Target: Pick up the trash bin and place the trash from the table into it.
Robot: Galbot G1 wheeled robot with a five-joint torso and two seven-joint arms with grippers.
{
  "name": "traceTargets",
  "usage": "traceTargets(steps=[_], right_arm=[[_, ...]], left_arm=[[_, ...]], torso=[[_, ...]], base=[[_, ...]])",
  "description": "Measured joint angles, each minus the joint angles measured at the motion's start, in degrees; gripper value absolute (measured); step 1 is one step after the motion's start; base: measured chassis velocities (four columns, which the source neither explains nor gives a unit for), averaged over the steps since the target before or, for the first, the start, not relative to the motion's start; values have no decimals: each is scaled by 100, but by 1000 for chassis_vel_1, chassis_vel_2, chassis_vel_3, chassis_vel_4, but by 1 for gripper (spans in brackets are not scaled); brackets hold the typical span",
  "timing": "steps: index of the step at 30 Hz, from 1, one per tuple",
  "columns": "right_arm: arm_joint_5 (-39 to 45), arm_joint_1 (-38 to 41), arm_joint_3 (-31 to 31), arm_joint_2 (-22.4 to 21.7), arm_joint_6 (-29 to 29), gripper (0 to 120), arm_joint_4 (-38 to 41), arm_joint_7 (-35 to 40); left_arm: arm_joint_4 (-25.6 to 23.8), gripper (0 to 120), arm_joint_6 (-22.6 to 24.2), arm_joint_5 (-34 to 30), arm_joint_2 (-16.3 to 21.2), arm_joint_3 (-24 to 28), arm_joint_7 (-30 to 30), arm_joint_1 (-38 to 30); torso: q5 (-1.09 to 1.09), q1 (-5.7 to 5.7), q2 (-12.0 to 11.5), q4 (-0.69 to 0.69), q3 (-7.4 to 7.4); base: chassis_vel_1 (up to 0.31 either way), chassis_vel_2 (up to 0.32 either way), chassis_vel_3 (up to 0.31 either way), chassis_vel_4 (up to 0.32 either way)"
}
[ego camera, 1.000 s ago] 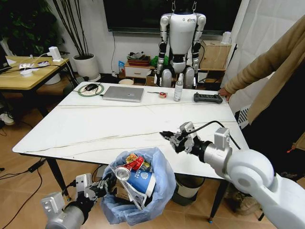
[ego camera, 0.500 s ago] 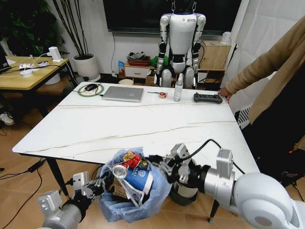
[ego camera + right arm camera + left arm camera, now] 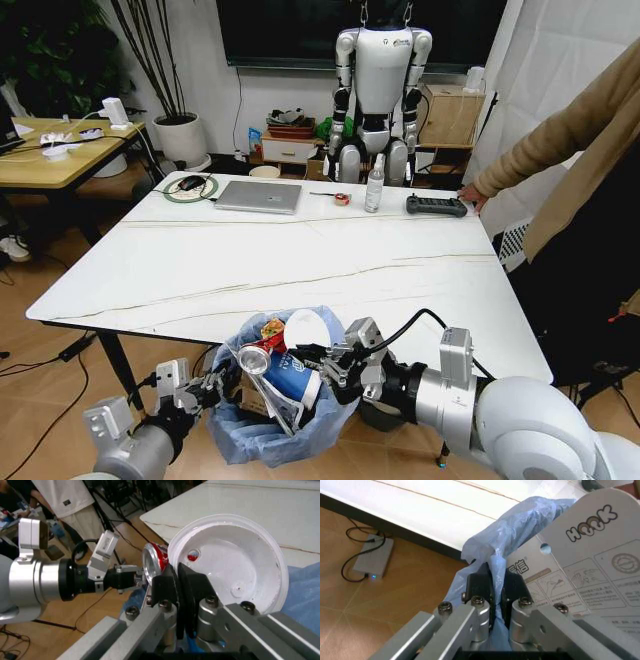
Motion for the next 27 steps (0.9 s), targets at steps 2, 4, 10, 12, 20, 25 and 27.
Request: traceTargets(steps=[2, 4, 10, 12, 20, 25, 27], right_arm=[[50, 6, -13, 20, 20, 2, -1, 1], [186, 24, -40, 75, 61, 2, -3, 5], [489, 14, -193, 305, 236, 2, -8, 5], [487, -14, -298, 394, 283, 2, -10, -5], [260, -44, -561, 656, 357, 3, -19, -101], [133, -68, -620, 721, 377, 3, -148, -170], [59, -69, -648, 755, 388, 3, -268, -205]], left_arm=[[2, 0, 1, 0, -1, 2, 0, 0], [2, 0, 3, 0, -5, 7, -1, 0], [-11, 0, 8, 6, -30, 0, -1, 18], [-50, 0, 11, 8, -42, -8, -1, 46], [-111, 0, 17, 26, -87, -15, 3, 97], [-118, 0, 19, 31, -99, -3, 6, 119], [-119, 0, 21, 41, -100, 1, 9, 146]], torso=[[0, 0, 0, 0, 0], [0, 0, 0, 0, 0], [0, 0, 0, 0, 0], [0, 0, 0, 0, 0], [0, 0, 0, 0, 0], [0, 0, 0, 0, 0], [0, 0, 0, 0, 0]], base=[[0, 0, 0, 0], [0, 0, 0, 0], [0, 0, 0, 0], [0, 0, 0, 0], [0, 0, 0, 0], [0, 0, 0, 0], [0, 0, 0, 0]])
